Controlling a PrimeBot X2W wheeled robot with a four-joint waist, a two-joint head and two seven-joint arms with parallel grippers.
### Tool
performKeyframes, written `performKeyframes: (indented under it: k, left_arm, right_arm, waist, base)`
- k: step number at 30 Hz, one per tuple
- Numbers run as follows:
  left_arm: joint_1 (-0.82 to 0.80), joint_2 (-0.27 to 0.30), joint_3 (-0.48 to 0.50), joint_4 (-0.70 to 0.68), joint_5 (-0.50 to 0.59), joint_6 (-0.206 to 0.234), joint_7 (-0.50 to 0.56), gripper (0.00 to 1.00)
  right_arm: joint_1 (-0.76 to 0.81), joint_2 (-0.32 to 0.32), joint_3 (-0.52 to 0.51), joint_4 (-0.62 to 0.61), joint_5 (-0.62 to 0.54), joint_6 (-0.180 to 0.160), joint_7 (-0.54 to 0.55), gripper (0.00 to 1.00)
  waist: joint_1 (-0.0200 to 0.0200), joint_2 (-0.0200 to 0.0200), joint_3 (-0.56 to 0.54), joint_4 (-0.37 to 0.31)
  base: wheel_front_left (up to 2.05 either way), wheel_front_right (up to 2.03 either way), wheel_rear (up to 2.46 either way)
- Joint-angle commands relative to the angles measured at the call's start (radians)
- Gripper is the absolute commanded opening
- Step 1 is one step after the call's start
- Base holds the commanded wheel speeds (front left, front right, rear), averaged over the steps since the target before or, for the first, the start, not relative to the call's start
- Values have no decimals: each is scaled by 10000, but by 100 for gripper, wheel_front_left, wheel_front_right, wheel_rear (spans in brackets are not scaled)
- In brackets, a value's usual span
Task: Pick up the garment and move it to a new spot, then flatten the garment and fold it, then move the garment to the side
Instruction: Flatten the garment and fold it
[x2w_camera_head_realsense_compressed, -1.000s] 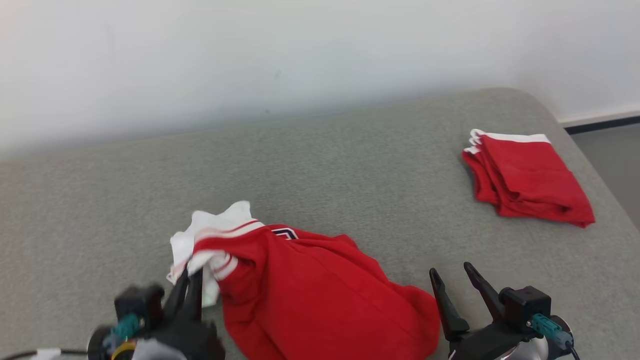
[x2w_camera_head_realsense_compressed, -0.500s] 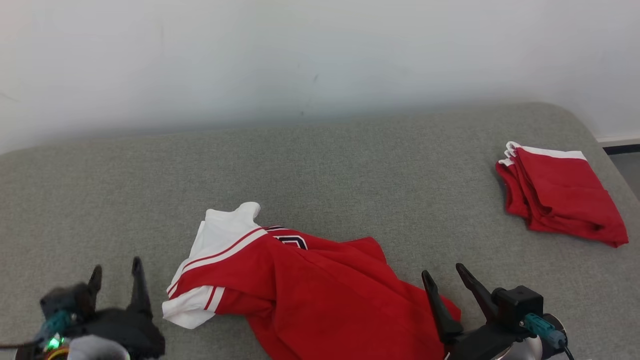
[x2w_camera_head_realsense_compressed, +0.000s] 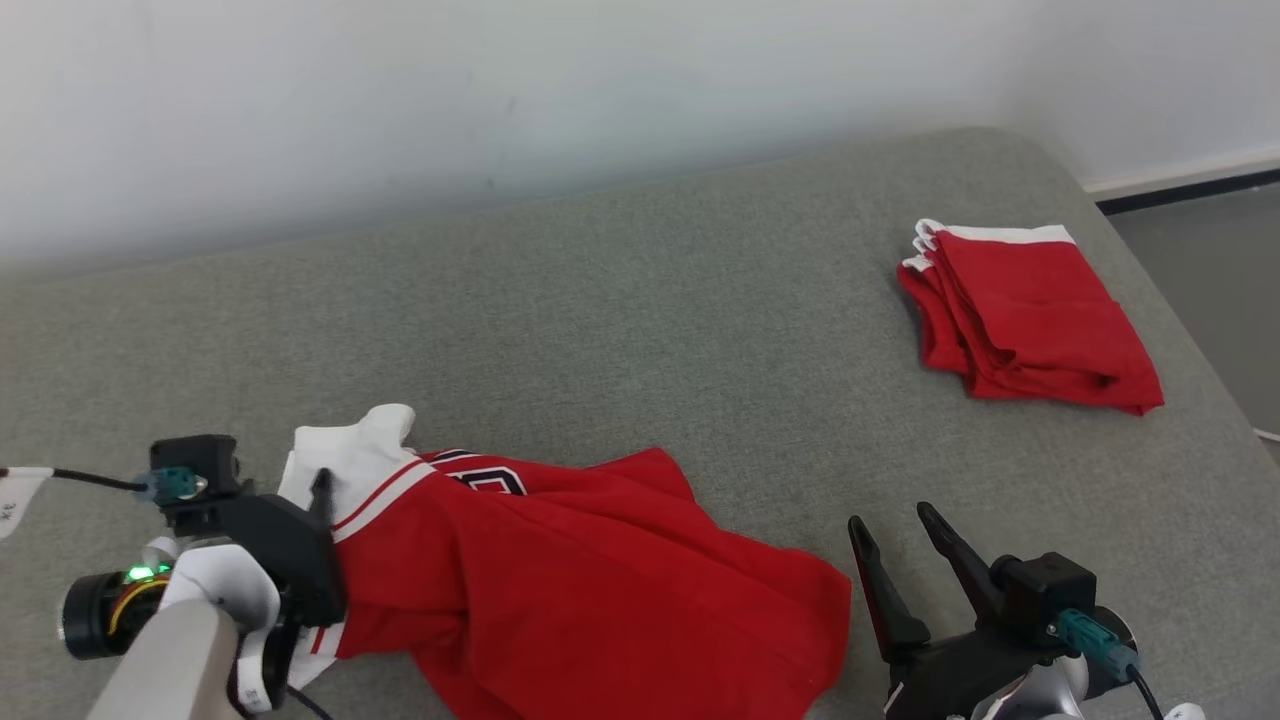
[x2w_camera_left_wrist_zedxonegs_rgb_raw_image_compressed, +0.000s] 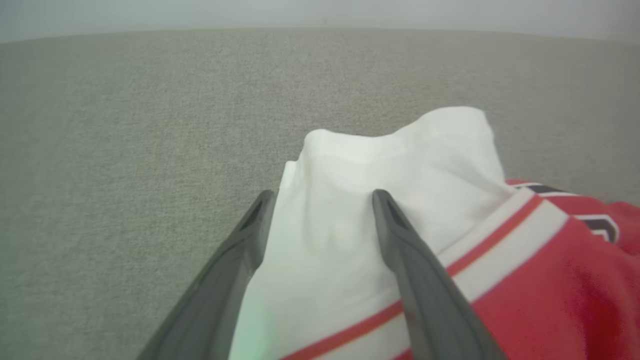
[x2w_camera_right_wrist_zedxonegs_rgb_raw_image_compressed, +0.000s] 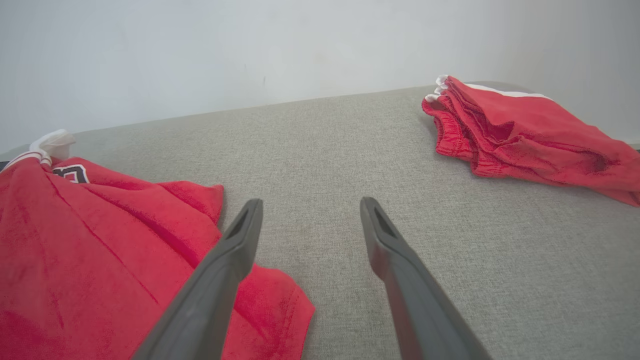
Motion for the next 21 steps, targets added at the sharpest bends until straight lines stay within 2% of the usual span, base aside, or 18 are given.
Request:
performKeyframes:
  k: [1,5,10,15,17,18,19,20,21]
  left_arm:
    - [-175,140,85,158,141,173,57,100]
    - [-517,147,139,693,181,655,375,100]
    - [-664,4,-164,943,69,337,849,100]
    - [-822,-179,-256,1154,140,467,633,100]
    - [-883,-207,-205,1112,162,544,354,49]
    - [-889,-197,-154,1086,176,593,191,32]
    - [-891,-199,-117,1085,169,639,81,24]
    - [-886,-214,-89,1064,128,637,-4,41]
    - [-886,-214,-89,1064,128,637,-4,41]
  right_arm:
    - [-139,26,10,4,-3,-18,-72,100]
    - [-174,43,-13,44,40,-18,-163,100]
    - [-348,114,53,140,8,-18,-216,100]
    - [-433,152,169,236,12,-18,-245,100]
    - [-496,155,188,253,1,-18,-259,100]
    - [-503,157,185,271,-7,-18,-265,100]
    - [-490,154,166,291,-11,-18,-276,100]
    - [-463,145,147,300,-10,-18,-276,100]
    - [-463,145,147,300,-10,-18,-276,100]
  waist:
    - [0,-1,434,-451]
    - [0,-1,605,-587]
    - [0,-1,717,-624]
    - [0,-1,737,-620]
    - [0,-1,711,-612]
    - [0,-1,693,-596]
    - [0,-1,666,-565]
    - [0,-1,640,-529]
    - [0,-1,640,-529]
  base:
    - [0,0,0]
    - [0,0,0]
    - [0,0,0]
    - [0,0,0]
    - [0,0,0]
    - [0,0,0]
    - [0,0,0]
    - [0,0,0]
    - [0,0,0]
